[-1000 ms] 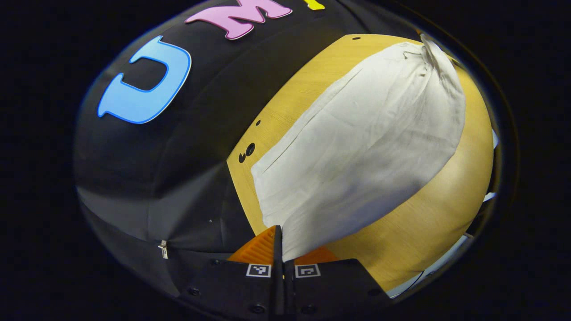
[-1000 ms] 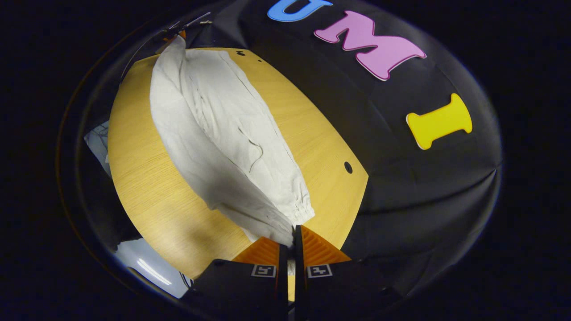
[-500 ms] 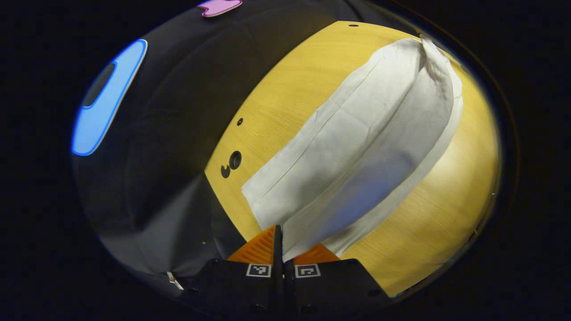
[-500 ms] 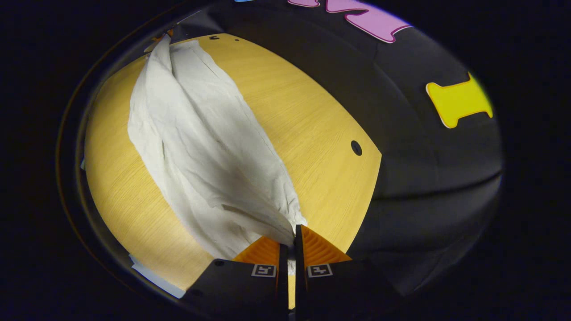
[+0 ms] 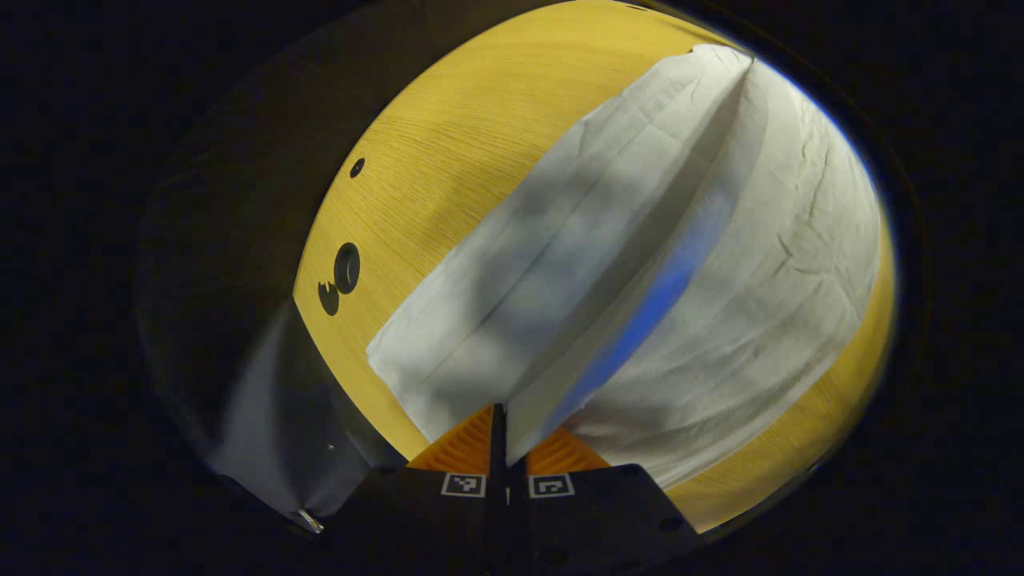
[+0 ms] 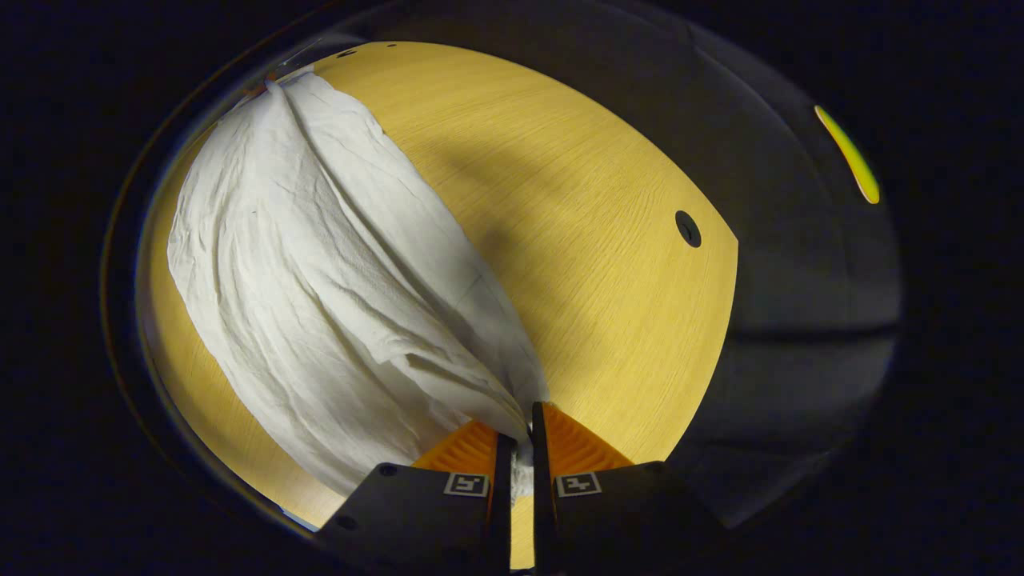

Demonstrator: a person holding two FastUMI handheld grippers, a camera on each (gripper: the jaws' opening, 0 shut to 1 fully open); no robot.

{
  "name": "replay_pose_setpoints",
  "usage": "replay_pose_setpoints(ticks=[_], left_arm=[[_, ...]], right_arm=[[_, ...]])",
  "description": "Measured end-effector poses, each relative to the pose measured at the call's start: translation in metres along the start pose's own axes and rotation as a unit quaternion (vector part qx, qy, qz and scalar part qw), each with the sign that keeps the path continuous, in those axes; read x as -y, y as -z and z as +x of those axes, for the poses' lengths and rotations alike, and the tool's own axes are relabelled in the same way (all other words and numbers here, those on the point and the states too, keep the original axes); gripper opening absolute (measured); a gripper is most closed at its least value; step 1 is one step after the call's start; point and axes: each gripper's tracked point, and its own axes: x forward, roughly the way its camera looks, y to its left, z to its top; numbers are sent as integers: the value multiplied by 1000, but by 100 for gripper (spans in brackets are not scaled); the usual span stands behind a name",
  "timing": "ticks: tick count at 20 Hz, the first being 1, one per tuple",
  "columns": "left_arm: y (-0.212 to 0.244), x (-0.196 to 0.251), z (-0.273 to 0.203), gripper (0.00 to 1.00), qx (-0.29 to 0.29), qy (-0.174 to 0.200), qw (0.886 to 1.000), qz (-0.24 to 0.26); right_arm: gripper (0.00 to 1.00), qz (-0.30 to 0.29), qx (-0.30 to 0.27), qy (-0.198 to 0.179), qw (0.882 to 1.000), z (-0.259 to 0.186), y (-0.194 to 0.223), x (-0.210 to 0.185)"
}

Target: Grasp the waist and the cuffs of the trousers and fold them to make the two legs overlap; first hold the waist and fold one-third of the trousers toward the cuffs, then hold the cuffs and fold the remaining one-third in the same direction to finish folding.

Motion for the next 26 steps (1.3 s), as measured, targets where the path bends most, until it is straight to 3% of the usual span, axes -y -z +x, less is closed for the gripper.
replay_pose_setpoints(ticks=[1,2,4,7,8,9,10,11,13,14,16,21,23,26], left_arm=[[-1,-2,3,5,-4,-7,1000,0],[-2,-7,3,5,-10,-14,1000,0],[-1,-9,4,5,-20,-23,1000,2],[6,-16,-2,9,-1,-41,999,-23],[10,-19,-6,10,9,-46,998,-34],[15,-19,-10,28,15,-47,998,-44],[24,-20,-15,35,17,-48,997,-55],[31,-20,-19,55,19,-49,997,-64],[45,-22,-28,77,26,-53,995,-85],[50,-20,-32,84,32,-52,993,-99],[62,-19,-44,86,47,-58,990,-120],[102,-37,-60,94,49,-122,978,-160],[122,-43,-64,96,44,-145,971,-183],[129,-31,-75,96,65,-139,963,-221]], right_arm=[[18,14,-4,-2,1000,4,-1,4],[33,37,-6,-7,999,6,-2,6],[47,83,-8,-7,996,4,1,9],[53,94,5,7,996,-4,4,15],[64,88,16,19,996,-6,3,18],[62,84,28,29,996,-11,4,20],[66,84,40,42,995,-20,6,21],[66,88,52,56,993,-28,7,25],[67,108,75,89,987,-42,10,40],[73,126,86,102,983,-49,16,44],[75,171,99,121,973,-67,28,54],[80,282,113,135,943,-111,72,57],[80,330,132,140,924,-138,90,41],[80,400,133,132,897,-154,106,8]])
